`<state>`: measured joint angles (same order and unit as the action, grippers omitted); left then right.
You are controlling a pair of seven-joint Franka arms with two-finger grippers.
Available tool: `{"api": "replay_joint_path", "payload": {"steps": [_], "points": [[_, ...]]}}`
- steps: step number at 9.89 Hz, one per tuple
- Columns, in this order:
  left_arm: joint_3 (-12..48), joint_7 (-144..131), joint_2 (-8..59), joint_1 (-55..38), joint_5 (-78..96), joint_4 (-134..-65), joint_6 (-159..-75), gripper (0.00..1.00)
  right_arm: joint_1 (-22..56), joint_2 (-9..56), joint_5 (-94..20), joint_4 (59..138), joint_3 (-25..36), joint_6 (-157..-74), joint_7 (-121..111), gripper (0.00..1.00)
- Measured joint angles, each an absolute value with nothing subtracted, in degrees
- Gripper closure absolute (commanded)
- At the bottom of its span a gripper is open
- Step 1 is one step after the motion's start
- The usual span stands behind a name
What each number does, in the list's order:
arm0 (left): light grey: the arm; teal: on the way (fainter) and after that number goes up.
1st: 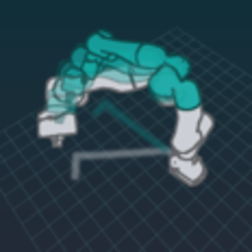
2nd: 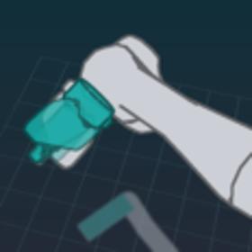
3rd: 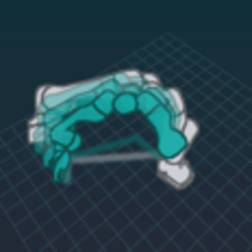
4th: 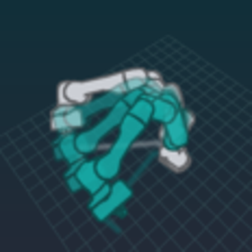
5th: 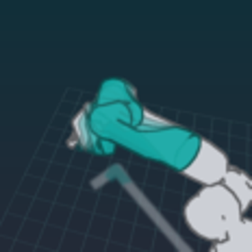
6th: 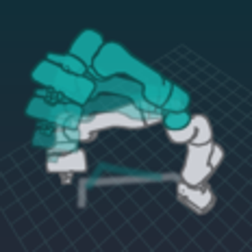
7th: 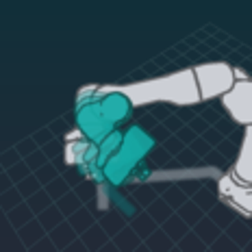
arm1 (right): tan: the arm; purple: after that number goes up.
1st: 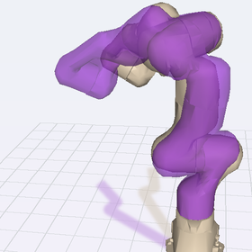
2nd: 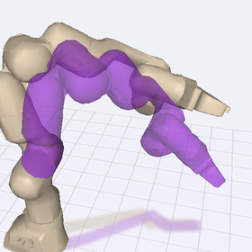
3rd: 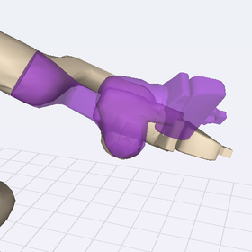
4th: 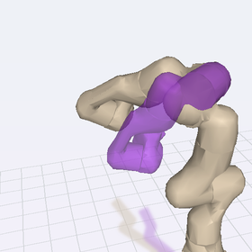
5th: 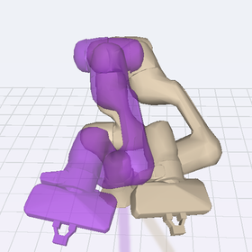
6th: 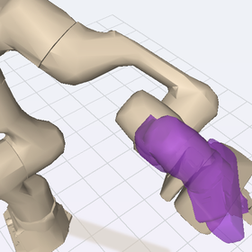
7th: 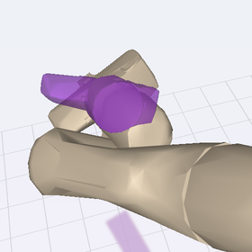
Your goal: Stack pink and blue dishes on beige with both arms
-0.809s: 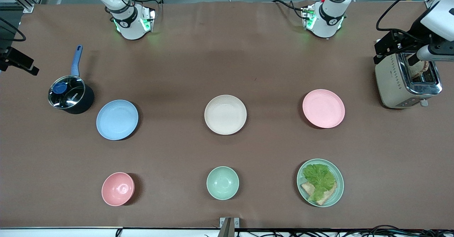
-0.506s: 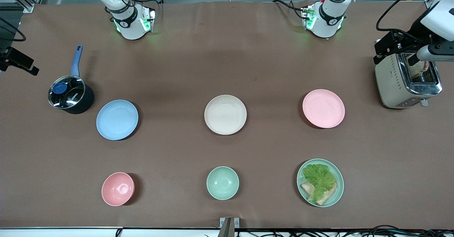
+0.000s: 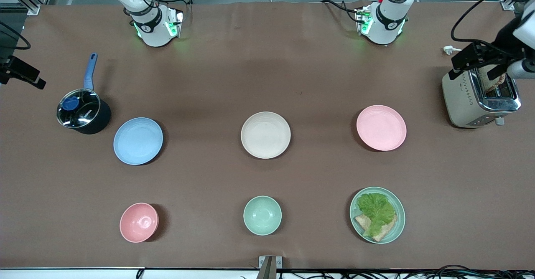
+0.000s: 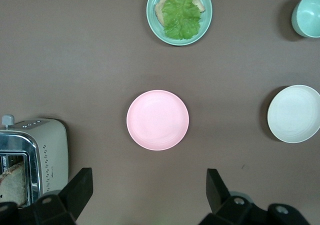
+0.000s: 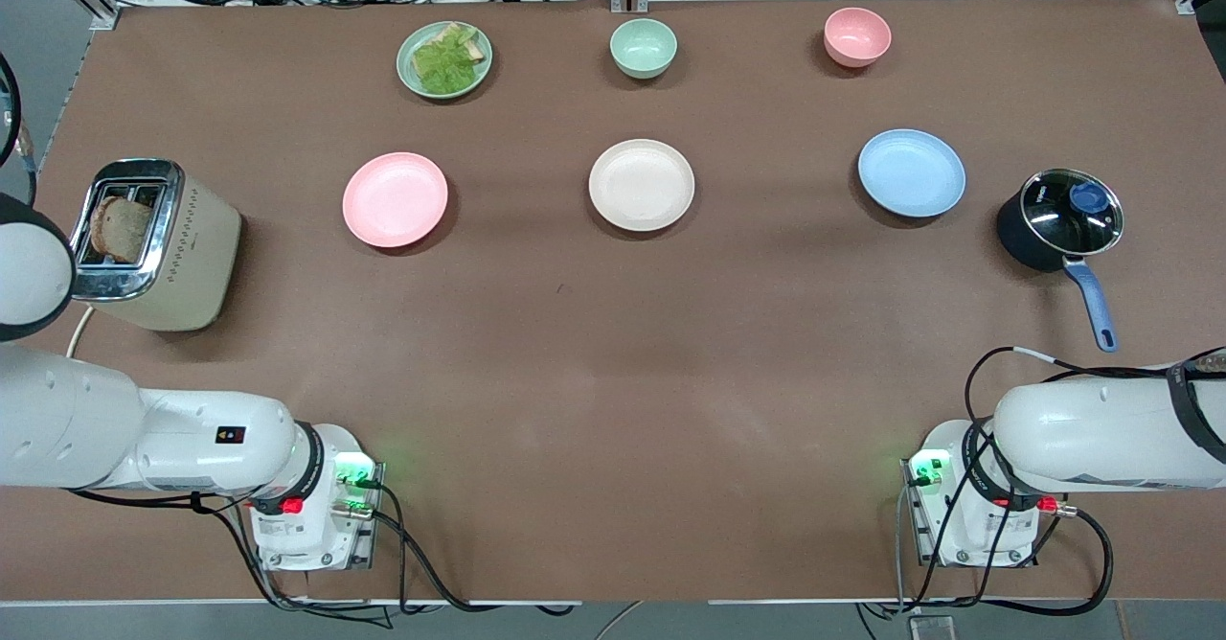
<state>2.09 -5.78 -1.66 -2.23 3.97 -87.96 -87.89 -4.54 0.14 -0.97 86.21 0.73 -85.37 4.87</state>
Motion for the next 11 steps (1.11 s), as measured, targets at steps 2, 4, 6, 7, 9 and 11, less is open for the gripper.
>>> {"api": "replay_joint_path", "payload": {"steps": [2,4,6,7,9,11], "points": [[1.34,-4.82,-0.55,-2.23,4.03,-94.54,-95.49,0.00,-4.89,4.00,-4.83,88.06,2.95,-87.72,3.46,0.00],[1.16,0.40,1.25,-2.16,4.05,-102.34,-102.16,0.00,-5.32,8.35,-7.54,92.92,6.37,-94.84,-3.79,0.00],[0.59,8.26,4.79,-1.86,5.20,-109.08,-109.94,0.00,-5.51,11.76,-11.30,100.65,8.86,-103.98,-12.72,0.00],[-0.94,12.37,6.56,-1.75,8.15,-112.74,-115.41,0.00,-5.53,13.44,-13.98,104.71,10.02,-109.00,-18.28,0.00],[-3.64,19.21,9.61,-1.18,12.57,-119.79,-124.08,0.00,-5.75,17.32,-21.08,111.95,11.65,-118.35,-29.79,0.00],[-3.89,20.33,13.99,-1.14,13.47,-122.03,-128.32,0.02,-6.41,21.79,-29.08,116.65,12.03,-125.28,-40.12,0.01]]}}
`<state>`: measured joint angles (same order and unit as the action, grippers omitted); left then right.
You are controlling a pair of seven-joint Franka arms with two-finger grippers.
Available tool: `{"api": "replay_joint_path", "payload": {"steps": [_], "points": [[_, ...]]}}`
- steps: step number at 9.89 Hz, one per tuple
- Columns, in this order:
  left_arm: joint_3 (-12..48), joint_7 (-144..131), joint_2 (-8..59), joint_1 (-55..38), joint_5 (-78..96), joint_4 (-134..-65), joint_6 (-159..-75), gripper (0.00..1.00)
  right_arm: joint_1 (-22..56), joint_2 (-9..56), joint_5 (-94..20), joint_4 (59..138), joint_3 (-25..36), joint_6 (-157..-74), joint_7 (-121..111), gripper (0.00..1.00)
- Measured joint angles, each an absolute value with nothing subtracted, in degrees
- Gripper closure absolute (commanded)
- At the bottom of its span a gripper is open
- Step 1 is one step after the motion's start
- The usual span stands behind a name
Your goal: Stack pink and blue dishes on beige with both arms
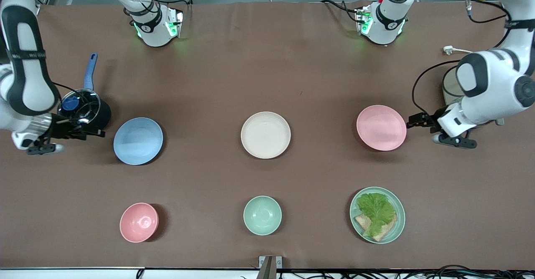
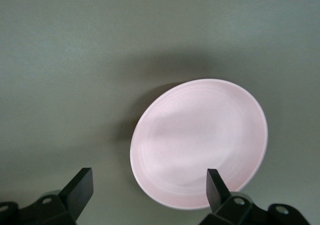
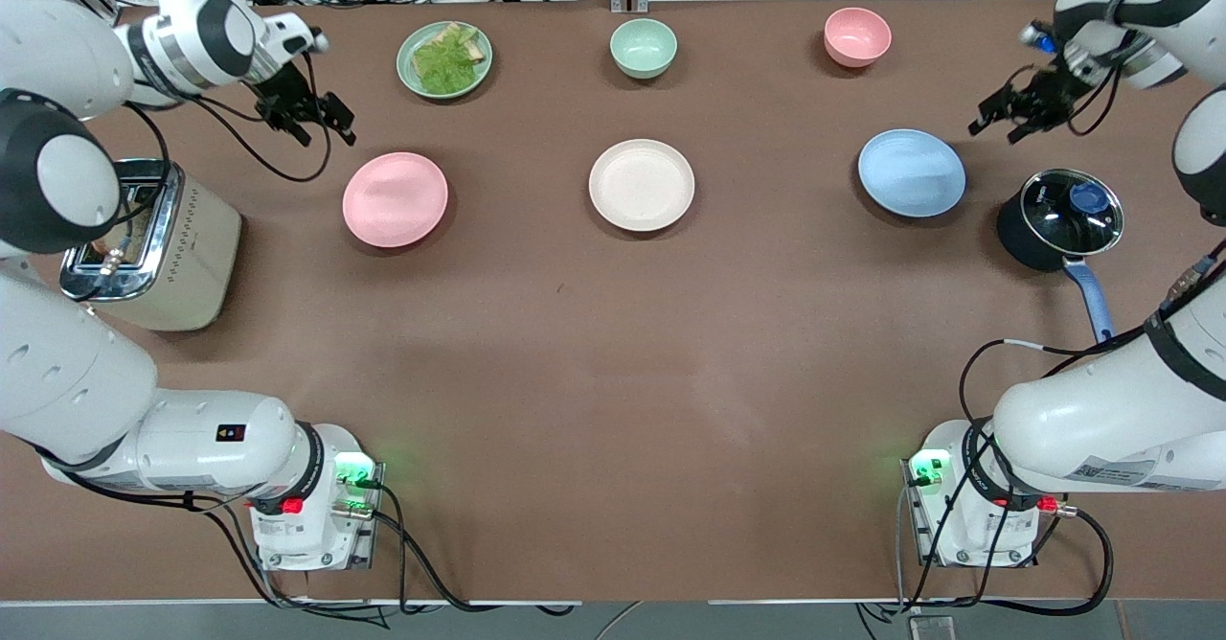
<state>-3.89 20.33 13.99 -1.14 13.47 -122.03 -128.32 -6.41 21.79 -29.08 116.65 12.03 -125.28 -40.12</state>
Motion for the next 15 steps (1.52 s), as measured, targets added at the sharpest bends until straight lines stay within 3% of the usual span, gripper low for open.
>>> {"api": "replay_joint_path", "payload": {"steps": [2,3,5,6,7,8,9,12,15], "points": [[-3.86,22.25,19.39,-1.35,14.00,-122.16,-131.47,0.10,-6.56,25.31,-34.26,117.77,12.07,-127.39,-44.66,0.12],[-4.06,24.25,21.79,-1.00,14.76,-122.13,-132.01,0.23,-6.55,26.33,-34.80,117.83,12.06,-128.19,-45.39,0.25],[-4.46,29.63,24.46,0.08,20.58,-122.07,-132.47,0.72,-6.52,27.49,-36.24,118.40,12.03,-129.71,-46.90,0.47],[-4.64,32.13,25.06,0.16,23.38,-122.08,-132.47,0.89,-6.45,27.80,-37.18,118.68,11.96,-129.76,-47.09,0.57],[-4.86,33.83,25.33,0.16,25.31,-122.08,-132.47,0.97,-6.32,27.91,-37.77,118.97,11.89,-129.76,-47.17,0.69],[-5.06,34.63,25.31,0.16,26.50,-122.01,-132.47,1.00,-6.22,27.96,-38.25,119.16,11.85,-129.76,-47.21,0.87],[-5.16,34.74,25.29,0.16,26.92,-121.86,-132.47,1.00,-6.19,28.02,-38.65,119.21,11.82,-129.74,-47.21,0.99],[-5.24,35.10,22.81,0.67,27.36,-121.24,-129.52,0.99,-6.19,28.05,-39.51,117.96,12.00,-127.03,-47.13,0.99],[-1.65,32.04,14.65,0.80,27.45,-119.88,-124.99,0.98,-5.89,27.27,-32.10,104.34,15.39,-108.35,-38.14,0.99]]}}
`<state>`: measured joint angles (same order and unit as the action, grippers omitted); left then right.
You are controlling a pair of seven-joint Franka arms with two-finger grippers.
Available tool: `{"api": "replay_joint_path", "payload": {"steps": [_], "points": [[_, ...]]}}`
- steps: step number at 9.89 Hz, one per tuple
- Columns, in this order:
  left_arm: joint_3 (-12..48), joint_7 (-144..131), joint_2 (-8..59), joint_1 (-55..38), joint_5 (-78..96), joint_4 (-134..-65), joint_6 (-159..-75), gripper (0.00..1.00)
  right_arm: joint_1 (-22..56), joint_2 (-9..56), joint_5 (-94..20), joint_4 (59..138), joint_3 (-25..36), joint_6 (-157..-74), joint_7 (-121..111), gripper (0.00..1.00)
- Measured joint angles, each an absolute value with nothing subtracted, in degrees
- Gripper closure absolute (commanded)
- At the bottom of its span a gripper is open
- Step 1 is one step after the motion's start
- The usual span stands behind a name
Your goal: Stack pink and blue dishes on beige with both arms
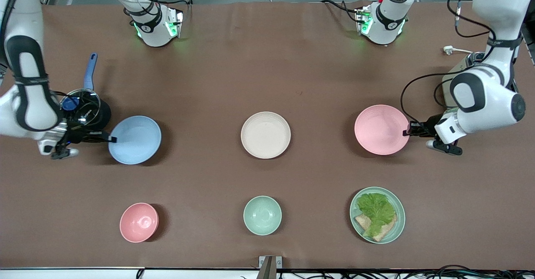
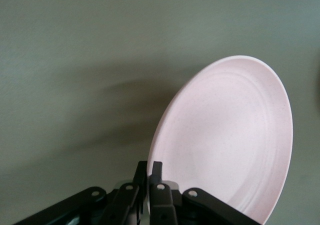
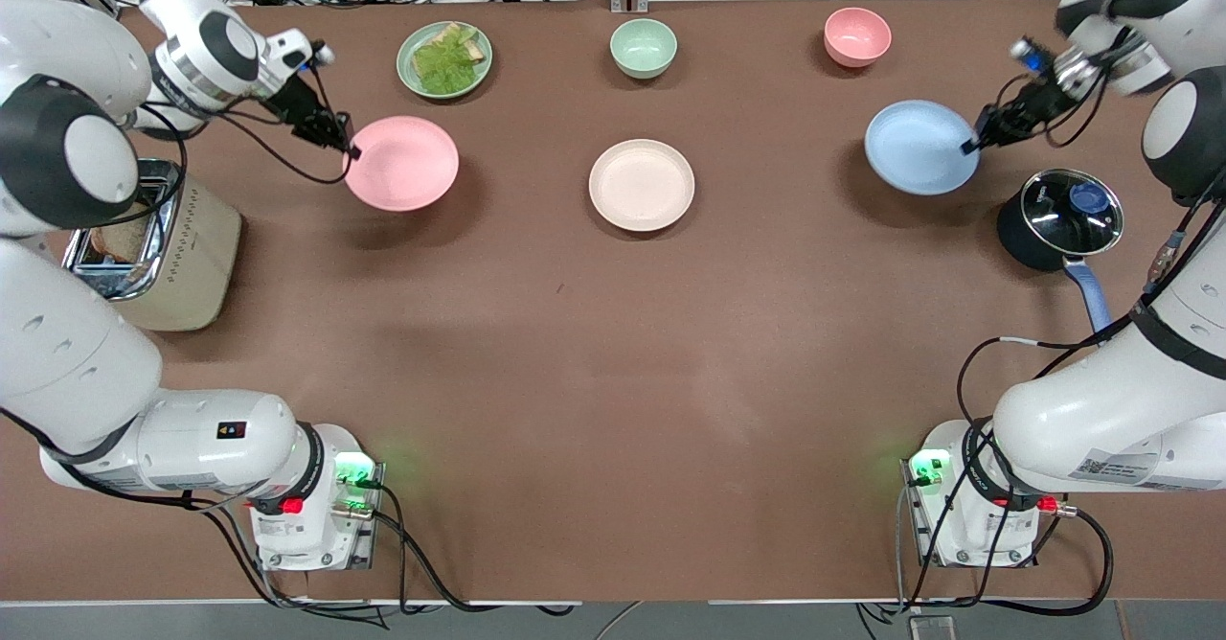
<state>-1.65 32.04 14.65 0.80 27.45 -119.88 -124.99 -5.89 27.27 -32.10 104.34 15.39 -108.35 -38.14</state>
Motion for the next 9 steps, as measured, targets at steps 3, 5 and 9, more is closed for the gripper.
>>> {"api": "replay_joint_path", "payload": {"steps": [3,5,9], "points": [[14.64,11.85,9.70,0.21,27.50,-119.62,-125.14,0.97,-3.24,24.54,-27.65,94.85,14.67,-97.86,-21.54,0.99],[23.97,0.87,10.69,-0.65,27.49,-118.88,-128.97,0.97,-1.17,22.20,-24.32,94.24,9.65,-97.70,-9.93,0.99],[29.66,-5.33,20.26,-5.68,25.80,-116.02,-142.04,0.95,-0.22,20.60,-21.49,94.40,-0.92,-101.30,6.65,0.99]]}}
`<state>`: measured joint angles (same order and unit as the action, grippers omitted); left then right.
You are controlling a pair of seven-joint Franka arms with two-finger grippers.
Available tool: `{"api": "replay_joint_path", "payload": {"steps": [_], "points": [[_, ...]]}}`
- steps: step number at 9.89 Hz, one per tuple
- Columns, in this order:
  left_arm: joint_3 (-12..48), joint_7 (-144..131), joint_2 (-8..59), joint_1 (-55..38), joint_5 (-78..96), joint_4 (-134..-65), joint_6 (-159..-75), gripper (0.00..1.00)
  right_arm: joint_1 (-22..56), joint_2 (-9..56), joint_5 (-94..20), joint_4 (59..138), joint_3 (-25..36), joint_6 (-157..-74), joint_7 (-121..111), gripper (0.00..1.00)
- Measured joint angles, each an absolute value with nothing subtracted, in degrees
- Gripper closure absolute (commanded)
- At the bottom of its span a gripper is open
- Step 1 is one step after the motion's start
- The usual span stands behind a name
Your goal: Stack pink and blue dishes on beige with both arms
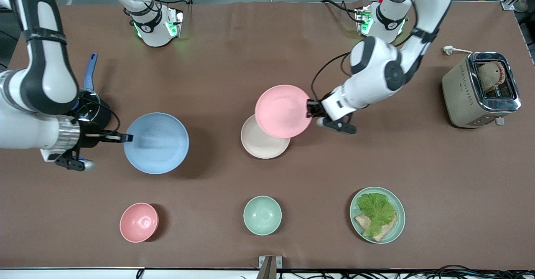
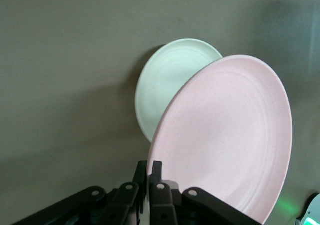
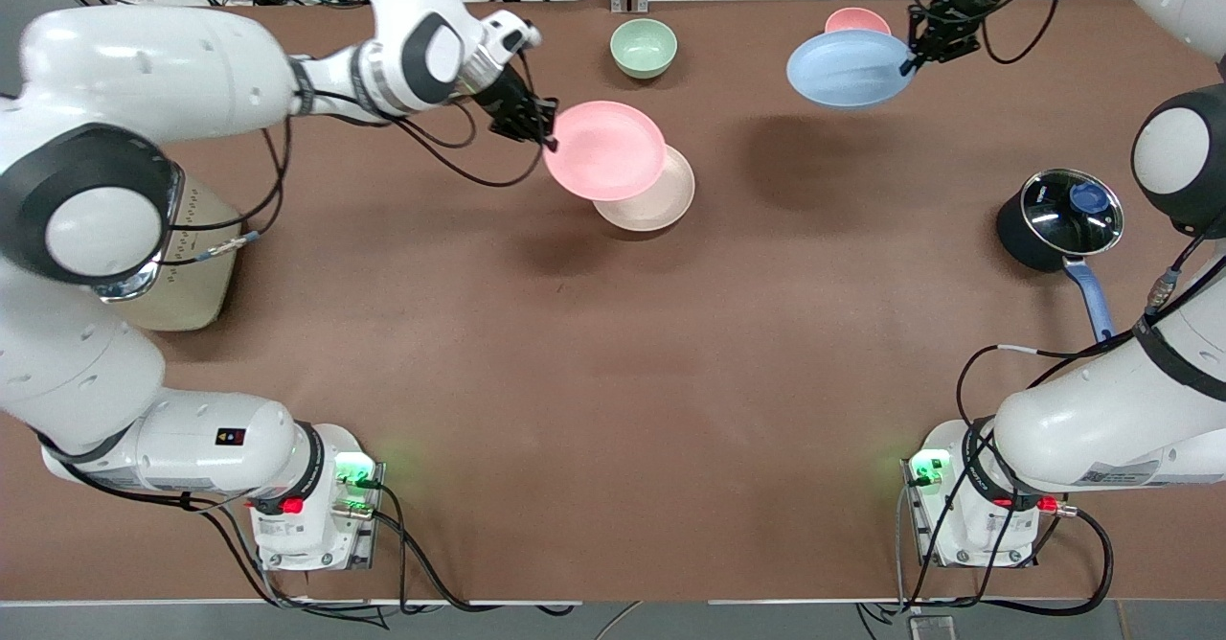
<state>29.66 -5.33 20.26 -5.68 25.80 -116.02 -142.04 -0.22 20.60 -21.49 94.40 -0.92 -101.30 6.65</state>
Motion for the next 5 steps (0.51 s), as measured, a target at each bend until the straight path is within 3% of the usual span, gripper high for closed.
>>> {"api": "replay_joint_path", "payload": {"steps": [2,5], "points": [[29.68,-14.27,28.49,-7.78,15.20,-112.51,-146.88,0.95,-0.24,20.60,-21.38,95.51,-4.16,-104.39,10.69,0.99],[29.85,-28.73,37.38,-8.24,-0.93,-106.06,-147.18,0.94,0.27,20.61,-21.32,97.56,-8.48,-108.78,15.37,0.99]]}}
